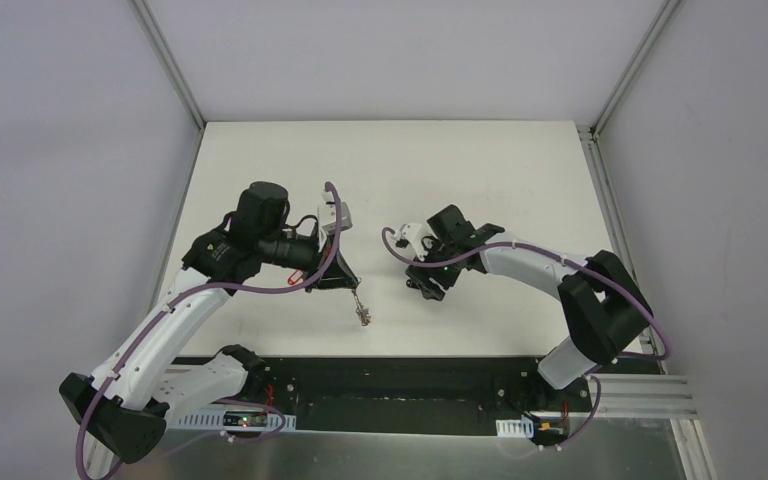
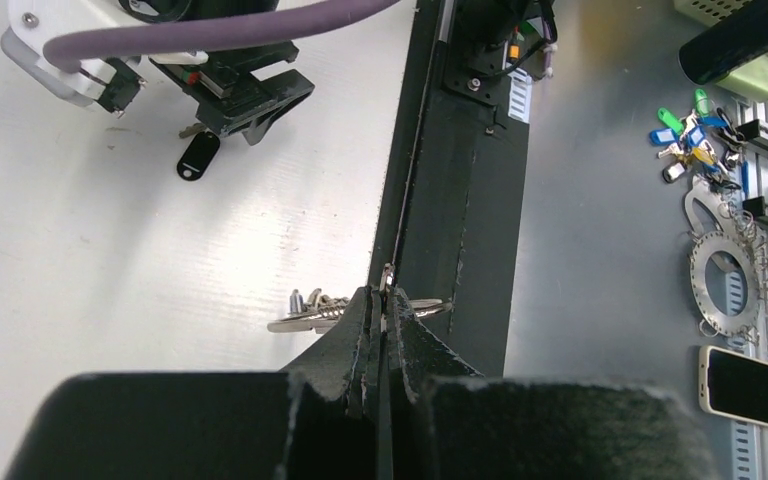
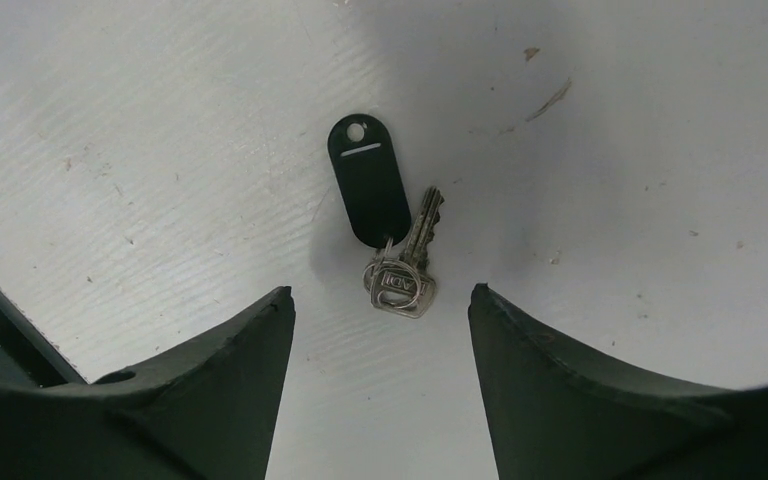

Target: Put the keys on the keyring

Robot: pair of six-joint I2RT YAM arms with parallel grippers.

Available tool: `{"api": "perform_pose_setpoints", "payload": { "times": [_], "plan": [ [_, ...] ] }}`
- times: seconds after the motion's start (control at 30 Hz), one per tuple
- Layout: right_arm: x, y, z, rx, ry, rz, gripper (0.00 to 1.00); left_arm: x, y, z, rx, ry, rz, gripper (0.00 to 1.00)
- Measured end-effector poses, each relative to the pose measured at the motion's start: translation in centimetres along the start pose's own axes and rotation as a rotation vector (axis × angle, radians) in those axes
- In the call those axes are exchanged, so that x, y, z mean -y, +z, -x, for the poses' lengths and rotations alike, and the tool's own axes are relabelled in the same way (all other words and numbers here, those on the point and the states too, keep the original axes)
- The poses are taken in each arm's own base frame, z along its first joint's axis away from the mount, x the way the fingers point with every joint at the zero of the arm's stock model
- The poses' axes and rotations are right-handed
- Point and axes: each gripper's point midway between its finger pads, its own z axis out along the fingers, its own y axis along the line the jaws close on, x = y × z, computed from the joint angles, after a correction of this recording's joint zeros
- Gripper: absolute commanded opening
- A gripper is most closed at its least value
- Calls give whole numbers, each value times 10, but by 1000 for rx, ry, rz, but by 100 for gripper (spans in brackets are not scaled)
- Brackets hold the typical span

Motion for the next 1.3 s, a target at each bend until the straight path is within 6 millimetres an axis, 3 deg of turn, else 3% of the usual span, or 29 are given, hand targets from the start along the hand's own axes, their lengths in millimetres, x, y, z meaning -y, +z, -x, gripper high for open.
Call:
{"api": "perform_pose_setpoints", "payload": {
  "times": [0.23,0.33,0.53,0.8,1.1,1.3],
  "plan": [
    [-2,10,-15,-59,-30,43,54,0,0,-1,-4,-1,-1,0],
    [0,10,-11,-51,-40,52,46,0,0,-1,-4,2,0,0],
    [1,11,-10,-51,-48,67,22,0,0,-1,-5,12,0,0],
    [0,10,-11,-49,-44,78,1,0,0,-3,-6,15,-1,0],
    [1,7,-10,-33,-17,93,0,0,0,-6,-13,11,-1,0],
    [2,-11,6,42,-12,78,0,0,-1,-8,-17,13,-1,0]
  ]
}}
